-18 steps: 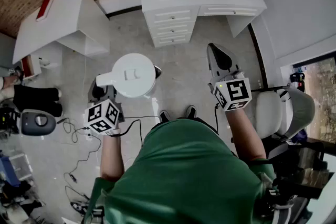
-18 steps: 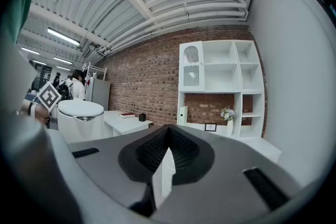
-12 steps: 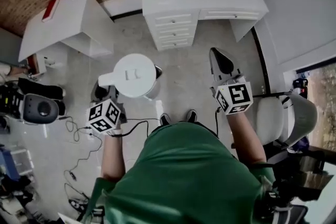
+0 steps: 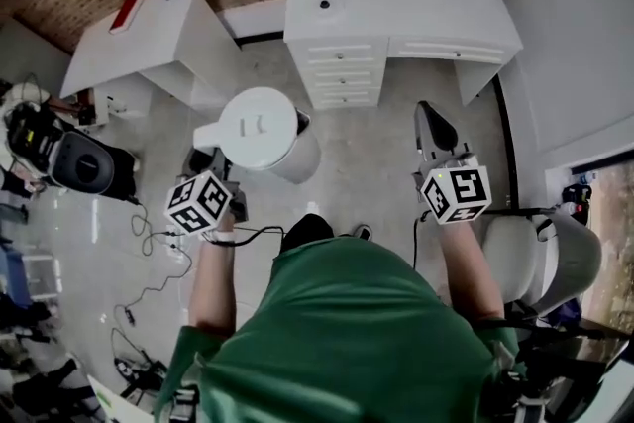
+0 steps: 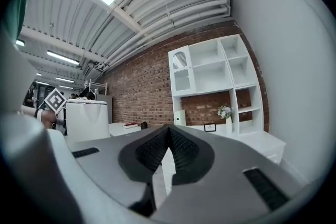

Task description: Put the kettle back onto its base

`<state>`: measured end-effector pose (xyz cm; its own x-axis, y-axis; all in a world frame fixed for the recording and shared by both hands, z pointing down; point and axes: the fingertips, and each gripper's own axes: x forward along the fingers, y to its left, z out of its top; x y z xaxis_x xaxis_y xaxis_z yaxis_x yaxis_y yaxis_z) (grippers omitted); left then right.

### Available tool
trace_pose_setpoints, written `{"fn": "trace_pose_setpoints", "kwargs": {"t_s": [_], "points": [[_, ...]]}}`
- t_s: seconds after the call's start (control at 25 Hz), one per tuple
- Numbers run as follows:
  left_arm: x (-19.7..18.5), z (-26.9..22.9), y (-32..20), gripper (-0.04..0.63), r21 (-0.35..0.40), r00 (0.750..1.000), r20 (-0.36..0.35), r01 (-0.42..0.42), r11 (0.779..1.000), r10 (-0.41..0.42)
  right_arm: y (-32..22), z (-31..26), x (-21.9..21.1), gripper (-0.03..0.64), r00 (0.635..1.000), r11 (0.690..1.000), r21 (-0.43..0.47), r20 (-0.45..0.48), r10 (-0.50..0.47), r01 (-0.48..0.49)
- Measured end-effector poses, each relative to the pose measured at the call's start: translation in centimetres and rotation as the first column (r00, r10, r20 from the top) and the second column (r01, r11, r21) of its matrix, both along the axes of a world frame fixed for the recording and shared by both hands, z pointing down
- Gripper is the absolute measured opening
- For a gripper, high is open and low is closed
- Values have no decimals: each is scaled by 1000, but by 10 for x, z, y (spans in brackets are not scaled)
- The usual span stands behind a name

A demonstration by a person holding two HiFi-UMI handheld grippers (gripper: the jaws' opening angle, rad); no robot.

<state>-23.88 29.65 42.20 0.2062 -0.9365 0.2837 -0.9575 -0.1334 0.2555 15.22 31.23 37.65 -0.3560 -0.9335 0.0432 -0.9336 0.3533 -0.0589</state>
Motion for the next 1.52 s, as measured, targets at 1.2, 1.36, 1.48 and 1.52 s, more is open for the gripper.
{"fn": "trace_pose_setpoints", "kwargs": {"t_s": [1.2, 1.36, 1.48, 1.52], "points": [[-1, 31, -265, 196, 4, 993, -52, -102, 995, 102, -200, 32, 20, 21, 981, 974, -123, -45, 188, -193], [-20, 40, -291, 196, -6, 993, -64, -104, 995, 103, -222, 31, 5, 21, 978, 972, -121, -73, 196, -204], [-30, 42, -314, 196, -4, 992, -63, -108, 994, 107, -238, 30, -5, 21, 975, 968, -123, -84, 208, -217], [-32, 43, -320, 196, -4, 992, -63, -108, 994, 107, -243, 31, -9, 21, 974, 968, -127, -89, 206, -217]]}}
